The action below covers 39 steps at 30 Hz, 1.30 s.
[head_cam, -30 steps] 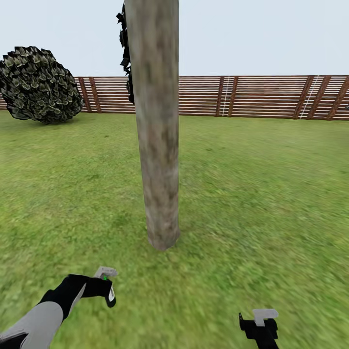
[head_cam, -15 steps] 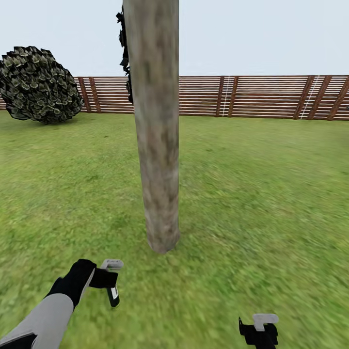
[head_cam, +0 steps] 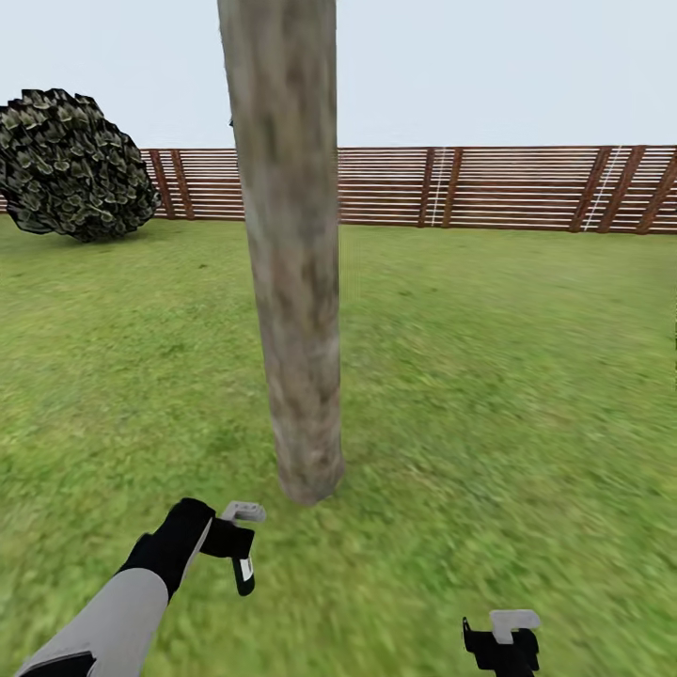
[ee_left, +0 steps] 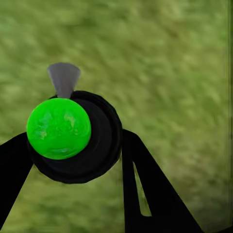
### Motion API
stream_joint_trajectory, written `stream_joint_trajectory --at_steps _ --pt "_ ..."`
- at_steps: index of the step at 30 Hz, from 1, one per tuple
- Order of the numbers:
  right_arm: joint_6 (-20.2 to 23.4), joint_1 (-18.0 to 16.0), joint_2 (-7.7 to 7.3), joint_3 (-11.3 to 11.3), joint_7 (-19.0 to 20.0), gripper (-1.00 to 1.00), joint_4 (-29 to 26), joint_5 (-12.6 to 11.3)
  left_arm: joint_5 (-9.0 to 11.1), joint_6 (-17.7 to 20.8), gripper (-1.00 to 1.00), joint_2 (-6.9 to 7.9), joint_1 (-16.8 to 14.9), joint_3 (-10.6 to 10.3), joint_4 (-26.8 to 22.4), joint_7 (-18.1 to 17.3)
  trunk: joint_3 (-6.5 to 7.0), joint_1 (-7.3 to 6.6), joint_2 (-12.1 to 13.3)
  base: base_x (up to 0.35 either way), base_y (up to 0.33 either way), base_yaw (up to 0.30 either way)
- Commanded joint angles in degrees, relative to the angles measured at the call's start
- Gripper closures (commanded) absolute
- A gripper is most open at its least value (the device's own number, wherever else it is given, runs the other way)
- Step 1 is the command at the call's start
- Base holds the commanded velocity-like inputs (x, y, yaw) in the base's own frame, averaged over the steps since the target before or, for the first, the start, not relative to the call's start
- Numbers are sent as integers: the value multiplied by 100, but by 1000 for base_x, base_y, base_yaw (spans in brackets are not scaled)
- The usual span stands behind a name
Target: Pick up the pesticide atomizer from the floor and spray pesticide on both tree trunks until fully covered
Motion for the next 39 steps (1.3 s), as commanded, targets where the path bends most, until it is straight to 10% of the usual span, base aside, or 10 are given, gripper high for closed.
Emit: stream_joint_trajectory --at_steps 1,16,25,31,36,39 --pt "-15 -2 0 51 -7 -100 1 -59 -58 23 100 -7 -3 36 -9 -53 -5 -1 -2 0 -261 0" --pt "-15 -2 0 51 -7 -100 -7 -59 -54 65 100 -34 -93 -9 -15 -43 -5 -1 -2 -38 -201 -164" --pt "-15 -2 -18 51 -2 -100 -8 -51 -67 1404 100 84 -681 -44 -21 -79 -5 -1 -2 0 -1 -4" --pt "-15 -2 -11 51 -5 -100 -8 -51 -59 1449 100 -469 -950 -43 -24 -80 -5 -1 -2 0 0 0" --pt "-15 -2 -10 51 -1 -100 -6 -51 -56 1465 100 111 -1095 -5 -17 -90 -5 -1 -2 0 0 0" --pt "-15 -2 -9 51 1 -100 -5 -51 -53 1458 100 81 -1134 -11 -28 -89 -5 -1 -2 0 0 0"
